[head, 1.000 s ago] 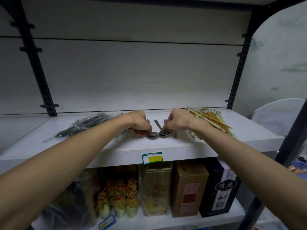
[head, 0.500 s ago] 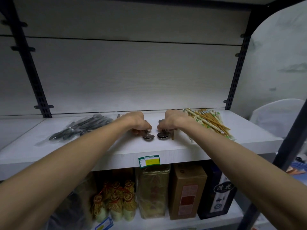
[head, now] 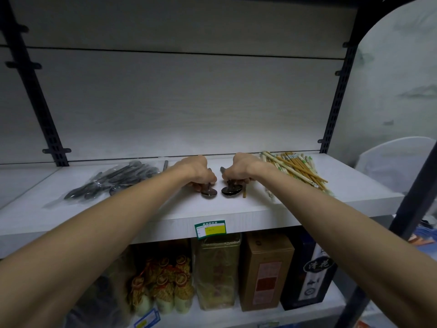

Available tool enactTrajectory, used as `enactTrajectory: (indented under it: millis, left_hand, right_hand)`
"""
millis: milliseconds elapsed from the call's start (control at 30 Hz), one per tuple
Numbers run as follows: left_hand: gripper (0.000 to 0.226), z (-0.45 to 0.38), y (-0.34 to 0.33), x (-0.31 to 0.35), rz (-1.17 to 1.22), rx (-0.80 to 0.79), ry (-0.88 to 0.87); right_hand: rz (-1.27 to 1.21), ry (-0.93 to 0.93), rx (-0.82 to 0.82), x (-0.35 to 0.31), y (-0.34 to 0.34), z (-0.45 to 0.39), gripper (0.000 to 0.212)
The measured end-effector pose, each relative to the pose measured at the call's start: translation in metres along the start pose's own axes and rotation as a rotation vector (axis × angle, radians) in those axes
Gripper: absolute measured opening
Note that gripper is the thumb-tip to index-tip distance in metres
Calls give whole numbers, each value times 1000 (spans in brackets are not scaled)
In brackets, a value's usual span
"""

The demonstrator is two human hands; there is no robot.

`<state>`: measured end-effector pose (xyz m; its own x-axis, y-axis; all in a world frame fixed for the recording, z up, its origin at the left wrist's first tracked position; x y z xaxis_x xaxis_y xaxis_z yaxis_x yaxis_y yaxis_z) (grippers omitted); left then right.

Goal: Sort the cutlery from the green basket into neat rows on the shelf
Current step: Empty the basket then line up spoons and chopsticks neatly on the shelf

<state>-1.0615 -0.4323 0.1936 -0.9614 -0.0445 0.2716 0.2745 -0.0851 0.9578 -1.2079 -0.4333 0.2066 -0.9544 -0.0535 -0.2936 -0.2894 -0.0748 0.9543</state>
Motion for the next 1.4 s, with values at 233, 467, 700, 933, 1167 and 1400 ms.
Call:
enactTrajectory:
  millis: [233, 467, 700, 933, 1167, 1400]
  left_hand:
    - [32, 6, 3, 5, -91, 30, -26]
    - [40, 10, 5, 6, -108, -41, -7]
    - [37, 13, 11, 2, -138, -60, -9]
    - [37, 15, 11, -1, -137, -64, -14]
    - [36, 18, 12, 0, -166, -42, -25]
    - [36, 20, 12, 1, -168, -54, -21]
  right_hand:
    - [130, 17, 13, -3, 3, 7, 37]
    - [214, 5, -85, -12, 9, 23, 50]
    - [125, -33, -186, -12, 8, 30, 39]
    - [66, -23, -127, -17, 11, 39, 35]
    - [45, -3, -104, -20, 10, 43, 32]
    - [33, -34, -199, -21, 13, 47, 40]
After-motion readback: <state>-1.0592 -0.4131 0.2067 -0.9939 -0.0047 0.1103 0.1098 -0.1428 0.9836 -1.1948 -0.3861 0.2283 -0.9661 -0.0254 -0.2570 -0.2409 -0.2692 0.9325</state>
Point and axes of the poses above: each hand's wrist, its own z-axis away from the middle knuckle, its own y-axis out of the back of the hand, x = y × z, the point moved 5 cm from there along -z, towards the middle knuckle, and after that the axes turned 2 degrees about -z, right-handed, at the moved point
